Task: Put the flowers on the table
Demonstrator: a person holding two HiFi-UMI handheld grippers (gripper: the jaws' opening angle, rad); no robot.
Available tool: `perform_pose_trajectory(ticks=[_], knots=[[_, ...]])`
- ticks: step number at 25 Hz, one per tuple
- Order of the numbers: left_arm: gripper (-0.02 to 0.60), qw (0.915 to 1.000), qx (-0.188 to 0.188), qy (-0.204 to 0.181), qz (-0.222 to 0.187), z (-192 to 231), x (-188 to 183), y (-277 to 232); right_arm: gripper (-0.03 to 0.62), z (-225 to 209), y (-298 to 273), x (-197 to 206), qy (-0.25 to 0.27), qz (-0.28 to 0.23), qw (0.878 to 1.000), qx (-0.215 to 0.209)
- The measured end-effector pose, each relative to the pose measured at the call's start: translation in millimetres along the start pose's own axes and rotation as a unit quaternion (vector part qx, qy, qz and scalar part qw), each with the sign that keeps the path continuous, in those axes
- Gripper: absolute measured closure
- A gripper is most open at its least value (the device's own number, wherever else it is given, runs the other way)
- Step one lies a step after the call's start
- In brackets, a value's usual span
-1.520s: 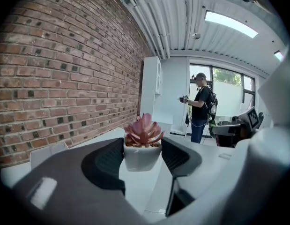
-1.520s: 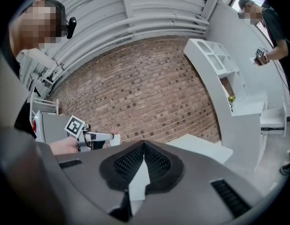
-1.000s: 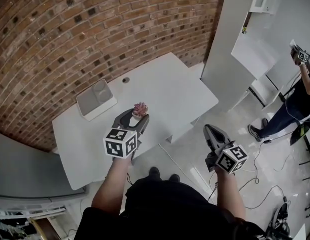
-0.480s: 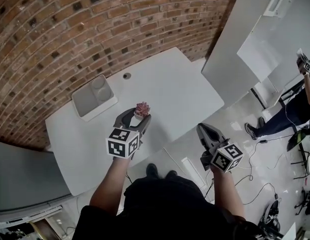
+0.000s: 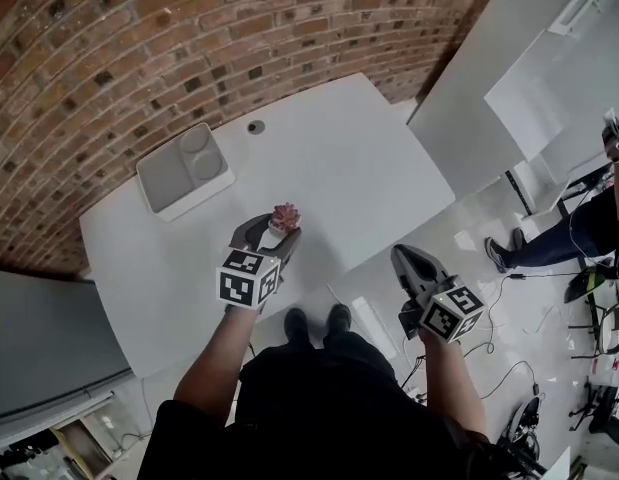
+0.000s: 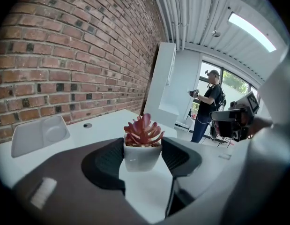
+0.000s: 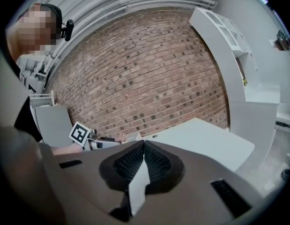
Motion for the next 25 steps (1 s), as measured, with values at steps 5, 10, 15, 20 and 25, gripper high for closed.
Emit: perform_pose_trajectory(ticks=[5, 10, 15, 20, 25], knots=[[0.322, 0.9996, -0.019, 0.015, 0.016, 21.9, 30.0, 4.4, 0.582, 13.9, -23.1, 7.2, 0.004, 0.008, 1.0, -0.029], [0.322, 0.9981, -0.028, 0.042, 0.035, 41.2, 65.2, 11.0, 0.582, 38.8, -46.4, 20.5, 0.005, 0.029, 0.998, -0.062], [0.322, 0.9972, -0.036, 0.05, 0.043, 58.4, 84.6, 11.2, 0.582, 56.2, -64.2, 26.5, 0.014, 0.037, 0.995, -0.088], [0.322, 0.996, -0.034, 0.059, 0.058, 66.3, 106.7, 2.0, 0.582, 61.1, -66.3, 38.3, 0.014, 0.054, 0.994, -0.09], [0.322, 0.9957, -0.027, 0.057, 0.068, 69.3, 116.6, -3.7, 0.582, 63.6, -67.2, 39.2, 0.01, 0.059, 0.994, -0.087]])
Point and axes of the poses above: the fingertips, and each gripper's own axes: y backward along the fingers, z to its left, x out of its underside, the point moved 2 cm from there along y, backward along the fingers, and after that the axes turned 12 degrees about y, right-handed, at the moved point
